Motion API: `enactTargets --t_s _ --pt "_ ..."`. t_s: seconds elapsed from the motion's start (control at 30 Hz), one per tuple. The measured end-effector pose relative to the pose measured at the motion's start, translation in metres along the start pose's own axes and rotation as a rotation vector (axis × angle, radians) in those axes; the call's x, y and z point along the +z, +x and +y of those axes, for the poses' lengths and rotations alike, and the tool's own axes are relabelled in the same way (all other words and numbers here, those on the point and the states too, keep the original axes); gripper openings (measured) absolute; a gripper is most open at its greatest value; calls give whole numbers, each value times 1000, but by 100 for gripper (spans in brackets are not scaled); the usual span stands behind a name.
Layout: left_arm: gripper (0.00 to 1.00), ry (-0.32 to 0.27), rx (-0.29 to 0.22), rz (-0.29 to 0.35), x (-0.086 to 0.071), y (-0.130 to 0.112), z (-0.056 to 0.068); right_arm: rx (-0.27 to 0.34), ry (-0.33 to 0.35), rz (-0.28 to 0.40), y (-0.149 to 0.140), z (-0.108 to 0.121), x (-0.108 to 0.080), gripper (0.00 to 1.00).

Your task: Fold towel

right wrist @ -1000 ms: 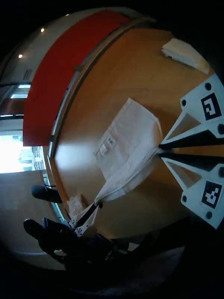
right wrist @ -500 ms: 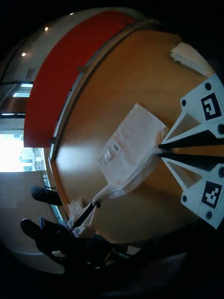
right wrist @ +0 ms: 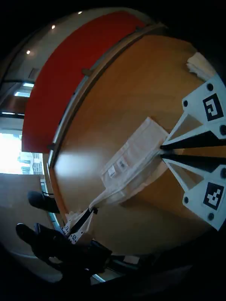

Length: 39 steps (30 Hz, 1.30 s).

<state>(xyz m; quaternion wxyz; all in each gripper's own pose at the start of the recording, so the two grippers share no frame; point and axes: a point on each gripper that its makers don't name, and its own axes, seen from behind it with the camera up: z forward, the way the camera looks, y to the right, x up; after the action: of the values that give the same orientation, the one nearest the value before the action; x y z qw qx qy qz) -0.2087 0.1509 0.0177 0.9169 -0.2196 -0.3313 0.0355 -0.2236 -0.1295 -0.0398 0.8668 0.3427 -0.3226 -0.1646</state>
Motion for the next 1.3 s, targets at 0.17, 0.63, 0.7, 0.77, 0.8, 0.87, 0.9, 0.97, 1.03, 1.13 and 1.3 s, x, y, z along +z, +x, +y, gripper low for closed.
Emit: enactTargets --t_s 0.17,0.63,0.7,0.77,0.8,0.87,0.9,0.97,1.03,1.13,1.3 --pt "19 0 -2 -4 8 4 -5 8 2 -6 1 7 5 9" --pt "19 24 -9 -27 38 -6 -19 17 -4 -41 -10 19 31 10" --pt "19 33 -10 -31 44 -7 -22 22 -5 -45 -12 20 36 10" --pt "19 40 -11 -38 49 -9 -25 26 -6 -50 -14 22 40 11" --pt "20 42 -10 -38 51 -10 -25 28 -10 -51 -15 23 42 12" --pt "21 47 -8 -39 55 -10 -27 30 -18 -54 -16 25 45 15" --pt "22 51 -7 -39 56 -10 -28 32 -24 -55 -17 27 46 17" --pt "27 61 -3 -38 58 -10 -31 36 -36 -58 -19 30 48 29" --pt "36 77 -1 -43 61 -11 -35 41 -56 -61 -20 36 51 43" --pt "46 102 5 -51 66 -14 -42 46 -83 -63 -23 43 54 60" --pt "52 142 15 -59 70 -17 -53 54 -118 -62 -24 53 55 70"
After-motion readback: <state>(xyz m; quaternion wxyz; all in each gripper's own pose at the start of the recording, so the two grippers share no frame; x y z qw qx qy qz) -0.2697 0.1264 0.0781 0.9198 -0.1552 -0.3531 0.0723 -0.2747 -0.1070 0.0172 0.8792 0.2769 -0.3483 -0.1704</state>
